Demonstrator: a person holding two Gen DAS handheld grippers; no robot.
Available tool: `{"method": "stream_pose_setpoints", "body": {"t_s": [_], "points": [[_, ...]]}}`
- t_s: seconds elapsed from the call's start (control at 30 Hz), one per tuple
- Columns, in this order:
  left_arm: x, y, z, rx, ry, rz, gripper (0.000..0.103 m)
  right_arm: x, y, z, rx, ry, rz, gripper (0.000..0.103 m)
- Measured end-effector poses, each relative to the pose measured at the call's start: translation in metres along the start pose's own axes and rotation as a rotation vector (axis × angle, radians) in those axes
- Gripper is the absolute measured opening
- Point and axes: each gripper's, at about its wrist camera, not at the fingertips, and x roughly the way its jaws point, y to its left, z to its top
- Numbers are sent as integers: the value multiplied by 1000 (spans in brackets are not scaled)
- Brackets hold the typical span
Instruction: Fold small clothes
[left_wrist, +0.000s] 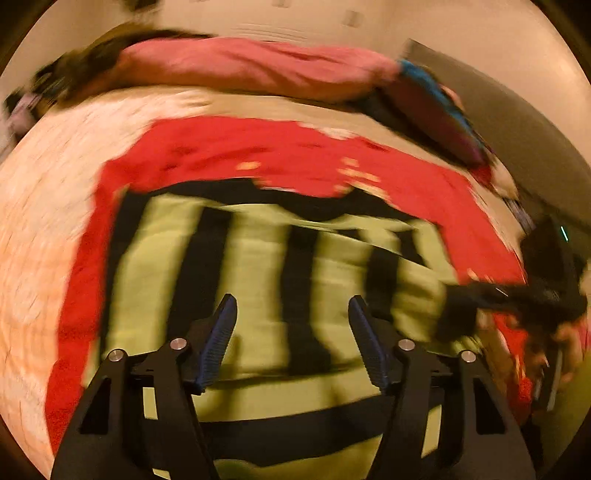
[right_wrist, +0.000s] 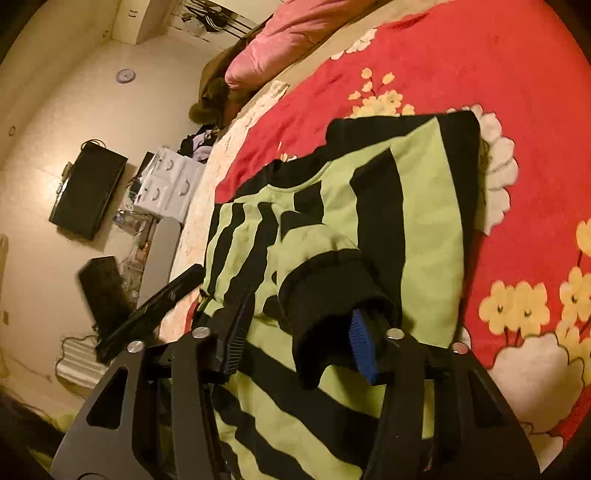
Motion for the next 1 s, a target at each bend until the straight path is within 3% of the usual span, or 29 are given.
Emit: {"method": "stream_pose_setpoints", "body": {"t_s": [0.07,0.2,0.37,0.5,0.57,0.63,0.7,0.73,0.77,0.9,1.0], "points": [[14,-20,-5,59,42,-19,52,3,3,4,-15,-9,-5,9],[62,-18,-26,15,193,2,44,-7,1,15,-4,-75,-16,6],[65,-17,-31,44,187,-1,44,0,-19,33,54,-115,-89,4],[65,-12,-34,27,183,-26,44,19,-49,41,155,-78,-180,2],[64,-11,-37,38,177,-25,44,25,-67,40,245,-83,-147,2],[66,-11,-35,37,178,-29,44,20,-68,37,231,-105,-73,9],[66,-10,-34,27,181,-42,44,10,-60,30,165,-123,10,30],[66,-10,-33,26,181,-46,44,6,-55,26,131,-127,30,56],[65,-9,-32,23,178,-50,44,0,-48,22,88,-132,26,67],[48,-8,-21,-29,160,-114,43,-19,-29,7,-67,-130,5,67],[34,-19,-4,-9,123,-151,43,-26,-21,-2,-153,-113,-20,67]]}}
